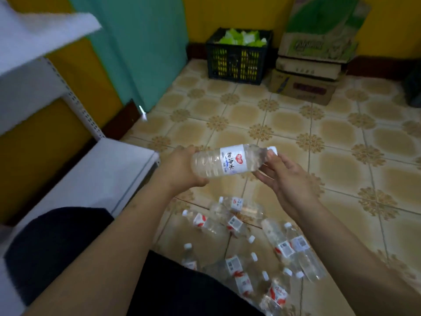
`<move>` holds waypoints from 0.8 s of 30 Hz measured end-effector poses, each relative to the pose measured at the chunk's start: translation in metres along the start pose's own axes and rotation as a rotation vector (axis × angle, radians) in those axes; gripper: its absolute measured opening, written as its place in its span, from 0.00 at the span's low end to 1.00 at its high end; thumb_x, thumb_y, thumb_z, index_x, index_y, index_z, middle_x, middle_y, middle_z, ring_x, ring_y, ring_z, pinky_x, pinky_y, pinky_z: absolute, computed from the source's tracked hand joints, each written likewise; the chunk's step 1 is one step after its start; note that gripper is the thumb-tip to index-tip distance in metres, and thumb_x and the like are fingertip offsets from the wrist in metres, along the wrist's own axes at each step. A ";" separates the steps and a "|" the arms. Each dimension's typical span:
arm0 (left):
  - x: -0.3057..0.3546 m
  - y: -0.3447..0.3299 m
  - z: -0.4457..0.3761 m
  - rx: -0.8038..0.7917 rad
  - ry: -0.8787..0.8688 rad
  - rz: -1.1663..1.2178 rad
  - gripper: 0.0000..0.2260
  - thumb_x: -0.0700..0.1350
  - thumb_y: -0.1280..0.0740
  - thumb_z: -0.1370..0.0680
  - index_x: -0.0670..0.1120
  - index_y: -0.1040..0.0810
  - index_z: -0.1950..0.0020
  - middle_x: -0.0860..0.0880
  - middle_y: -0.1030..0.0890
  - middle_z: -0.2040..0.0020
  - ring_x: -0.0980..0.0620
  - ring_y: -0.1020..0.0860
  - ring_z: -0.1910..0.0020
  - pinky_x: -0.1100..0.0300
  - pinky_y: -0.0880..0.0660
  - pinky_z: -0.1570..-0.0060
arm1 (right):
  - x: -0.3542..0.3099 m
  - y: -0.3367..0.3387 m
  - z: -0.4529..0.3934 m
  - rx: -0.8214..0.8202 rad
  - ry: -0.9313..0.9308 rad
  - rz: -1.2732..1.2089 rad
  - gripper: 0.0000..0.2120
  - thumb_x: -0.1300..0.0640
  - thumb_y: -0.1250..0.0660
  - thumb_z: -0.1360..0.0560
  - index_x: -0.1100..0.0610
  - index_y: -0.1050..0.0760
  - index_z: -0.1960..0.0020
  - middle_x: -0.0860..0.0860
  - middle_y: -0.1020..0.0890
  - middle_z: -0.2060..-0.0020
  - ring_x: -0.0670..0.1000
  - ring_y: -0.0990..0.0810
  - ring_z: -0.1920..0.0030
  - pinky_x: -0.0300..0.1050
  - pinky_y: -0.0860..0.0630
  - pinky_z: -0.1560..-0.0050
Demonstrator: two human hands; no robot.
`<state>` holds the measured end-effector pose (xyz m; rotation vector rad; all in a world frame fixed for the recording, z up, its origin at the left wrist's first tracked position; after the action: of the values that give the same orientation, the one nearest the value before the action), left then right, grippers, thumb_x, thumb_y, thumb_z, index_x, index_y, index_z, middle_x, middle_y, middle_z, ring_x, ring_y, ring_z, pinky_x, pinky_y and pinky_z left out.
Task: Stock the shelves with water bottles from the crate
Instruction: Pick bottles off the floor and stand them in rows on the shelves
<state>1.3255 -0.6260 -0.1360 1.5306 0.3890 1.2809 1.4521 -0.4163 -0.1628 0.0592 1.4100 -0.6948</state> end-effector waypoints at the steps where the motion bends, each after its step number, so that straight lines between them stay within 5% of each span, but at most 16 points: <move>1: -0.005 0.018 0.007 0.037 -0.003 -0.020 0.30 0.58 0.22 0.44 0.55 0.24 0.44 0.54 0.20 0.51 0.53 0.20 0.55 0.53 0.20 0.54 | -0.003 -0.017 0.000 -0.047 -0.009 0.002 0.10 0.55 0.38 0.19 0.58 0.22 0.43 0.54 0.16 0.47 0.52 0.17 0.45 0.45 0.20 0.44; 6: -0.050 0.099 0.056 0.238 0.058 -0.068 0.35 0.64 0.24 0.46 0.54 0.24 0.41 0.53 0.21 0.47 0.54 0.22 0.51 0.51 0.21 0.51 | -0.013 -0.108 0.001 -0.251 -0.047 0.048 0.14 0.54 0.39 0.19 0.61 0.26 0.37 0.59 0.19 0.42 0.55 0.17 0.44 0.49 0.21 0.41; 11: -0.104 0.167 0.120 0.466 0.212 0.002 0.31 0.47 0.19 0.38 0.52 0.27 0.37 0.52 0.29 0.41 0.53 0.25 0.46 0.56 0.25 0.46 | -0.011 -0.214 0.017 -0.495 -0.087 0.101 0.17 0.54 0.38 0.19 0.60 0.30 0.33 0.62 0.19 0.42 0.61 0.17 0.47 0.52 0.19 0.45; 14: -0.147 0.192 0.159 0.536 0.292 0.032 0.32 0.45 0.20 0.35 0.52 0.28 0.34 0.52 0.30 0.39 0.55 0.27 0.45 0.61 0.29 0.46 | -0.005 -0.277 0.028 -0.588 -0.107 0.133 0.16 0.56 0.38 0.19 0.61 0.30 0.33 0.65 0.20 0.42 0.62 0.17 0.47 0.54 0.20 0.44; 24: -0.312 0.218 0.306 0.296 0.632 -0.118 0.37 0.53 0.19 0.36 0.48 0.32 0.32 0.48 0.24 0.37 0.47 0.24 0.42 0.58 0.27 0.51 | 0.086 -0.478 0.105 -0.985 -0.080 0.481 0.11 0.57 0.35 0.21 0.60 0.25 0.40 0.61 0.18 0.46 0.59 0.15 0.51 0.50 0.19 0.44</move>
<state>1.3943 -1.1053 -0.0727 1.2802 1.0975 1.6503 1.3171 -0.8811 -0.0490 -0.3880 1.4521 0.4229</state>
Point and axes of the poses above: each hand's wrist, its own z-axis away from the middle knuckle, its own y-axis out of the back of the hand, x = y × z, the point moved 3 cm from there along -z, towards the middle knuckle
